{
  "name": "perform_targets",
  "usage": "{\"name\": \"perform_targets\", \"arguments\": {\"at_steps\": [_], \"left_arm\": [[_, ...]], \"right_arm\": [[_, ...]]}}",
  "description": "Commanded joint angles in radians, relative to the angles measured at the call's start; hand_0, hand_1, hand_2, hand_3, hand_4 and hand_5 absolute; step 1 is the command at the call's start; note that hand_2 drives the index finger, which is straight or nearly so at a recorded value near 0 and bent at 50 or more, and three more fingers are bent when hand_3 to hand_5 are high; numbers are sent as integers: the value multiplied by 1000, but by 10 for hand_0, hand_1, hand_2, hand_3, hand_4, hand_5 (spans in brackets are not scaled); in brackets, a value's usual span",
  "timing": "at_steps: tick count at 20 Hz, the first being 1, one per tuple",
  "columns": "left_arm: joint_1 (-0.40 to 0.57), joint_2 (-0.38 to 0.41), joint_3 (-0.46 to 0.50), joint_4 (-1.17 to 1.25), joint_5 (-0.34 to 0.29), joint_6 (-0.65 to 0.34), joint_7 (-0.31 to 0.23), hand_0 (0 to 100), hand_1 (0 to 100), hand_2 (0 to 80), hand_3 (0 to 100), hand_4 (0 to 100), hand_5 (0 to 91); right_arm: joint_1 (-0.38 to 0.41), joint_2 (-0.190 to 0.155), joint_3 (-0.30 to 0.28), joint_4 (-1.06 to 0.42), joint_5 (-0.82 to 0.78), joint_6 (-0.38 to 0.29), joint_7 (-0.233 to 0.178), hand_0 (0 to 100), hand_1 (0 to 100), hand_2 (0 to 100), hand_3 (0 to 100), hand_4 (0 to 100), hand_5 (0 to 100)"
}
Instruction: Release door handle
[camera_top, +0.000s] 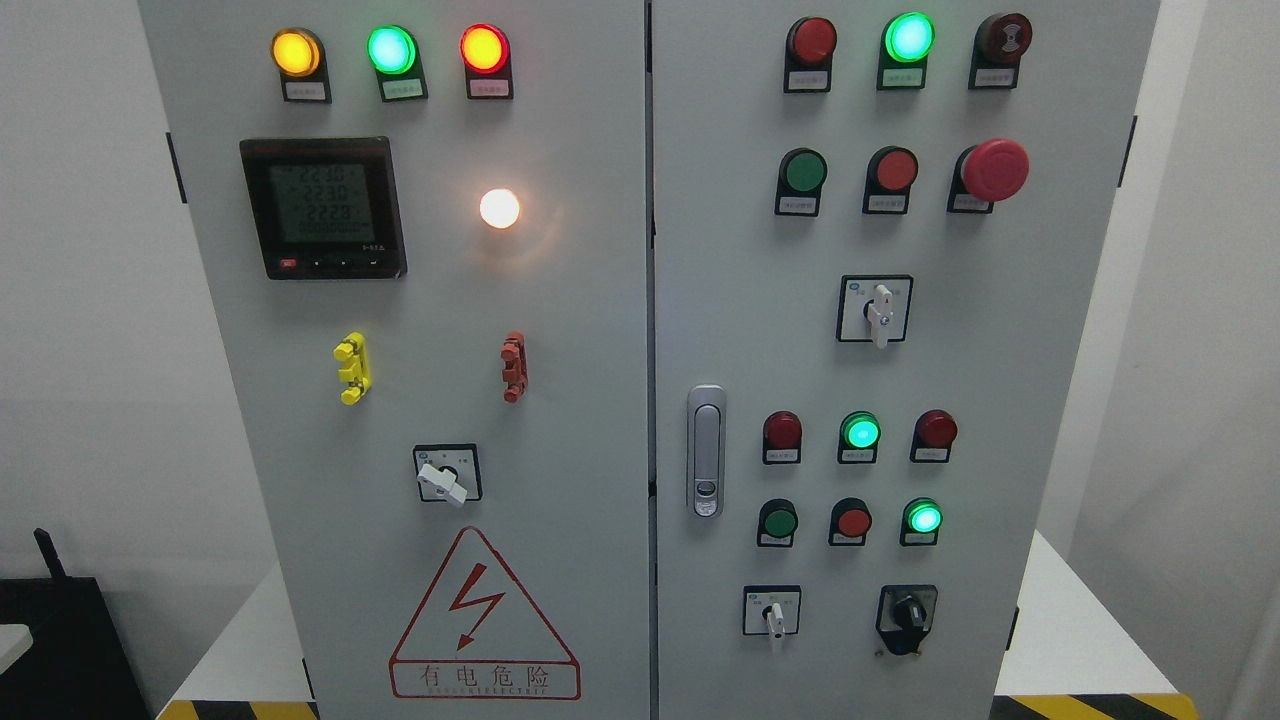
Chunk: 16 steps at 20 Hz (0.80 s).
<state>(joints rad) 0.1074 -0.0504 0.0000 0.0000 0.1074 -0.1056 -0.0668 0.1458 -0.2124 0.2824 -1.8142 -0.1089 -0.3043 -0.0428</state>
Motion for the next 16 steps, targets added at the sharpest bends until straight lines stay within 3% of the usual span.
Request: {"name": "perform_targets", "arguments": {"at_steps": [1,16], "left_arm": [[0,0,-14,20,0,0,-1,120,389,0,0,0,0],[0,0,-14,20,0,0,-1,120,389,0,0,0,0]], "right_arm": [[4,-2,0,-1,2,-1,1,546,0,0,76,35,0],[3,8,-2,-5,12,-1,6,551,0,0,120,81,0]]}}
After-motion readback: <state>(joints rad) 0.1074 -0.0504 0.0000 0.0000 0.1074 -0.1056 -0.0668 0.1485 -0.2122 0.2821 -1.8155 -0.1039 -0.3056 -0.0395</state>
